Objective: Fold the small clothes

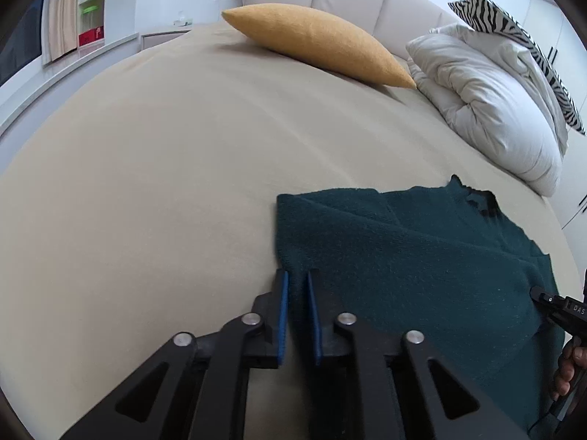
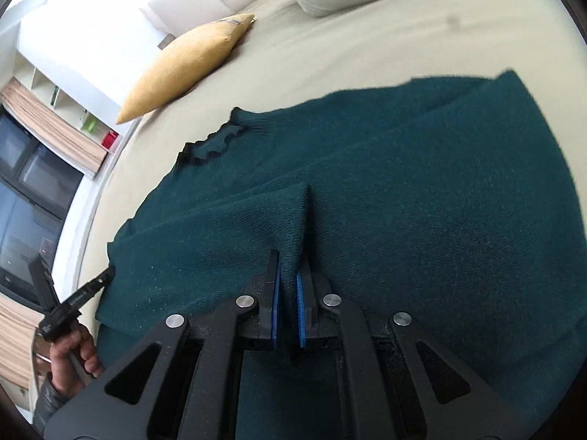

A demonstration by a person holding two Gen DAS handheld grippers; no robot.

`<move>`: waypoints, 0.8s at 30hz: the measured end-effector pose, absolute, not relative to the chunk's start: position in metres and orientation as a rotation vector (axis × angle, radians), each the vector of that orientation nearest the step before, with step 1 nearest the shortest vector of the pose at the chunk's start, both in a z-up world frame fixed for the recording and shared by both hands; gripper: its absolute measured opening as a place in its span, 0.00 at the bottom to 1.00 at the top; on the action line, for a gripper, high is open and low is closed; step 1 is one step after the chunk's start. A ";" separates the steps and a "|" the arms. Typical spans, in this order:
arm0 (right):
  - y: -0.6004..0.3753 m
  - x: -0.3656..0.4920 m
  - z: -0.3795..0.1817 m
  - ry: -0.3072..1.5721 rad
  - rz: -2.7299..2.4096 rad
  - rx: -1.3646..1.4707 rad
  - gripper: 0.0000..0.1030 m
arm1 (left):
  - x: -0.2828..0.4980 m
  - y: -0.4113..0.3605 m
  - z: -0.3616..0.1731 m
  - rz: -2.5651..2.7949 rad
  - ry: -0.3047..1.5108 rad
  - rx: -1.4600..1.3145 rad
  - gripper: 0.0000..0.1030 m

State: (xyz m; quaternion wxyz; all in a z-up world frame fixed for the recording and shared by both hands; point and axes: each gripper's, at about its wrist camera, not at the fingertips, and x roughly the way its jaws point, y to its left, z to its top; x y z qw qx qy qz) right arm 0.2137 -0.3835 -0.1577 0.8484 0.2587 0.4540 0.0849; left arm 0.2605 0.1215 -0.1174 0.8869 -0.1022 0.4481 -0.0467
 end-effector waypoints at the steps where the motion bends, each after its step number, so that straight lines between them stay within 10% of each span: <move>1: -0.383 0.213 -0.155 0.956 0.180 0.550 0.11 | 0.257 0.121 -0.114 -0.088 0.929 -0.212 0.20; 5: -0.375 0.204 -0.137 0.949 0.151 0.513 0.17 | 0.229 0.113 -0.099 -0.081 0.880 -0.160 0.49; 24: -0.377 0.165 -0.149 0.941 0.102 0.423 0.21 | 0.220 0.098 -0.124 -0.070 0.911 0.008 0.43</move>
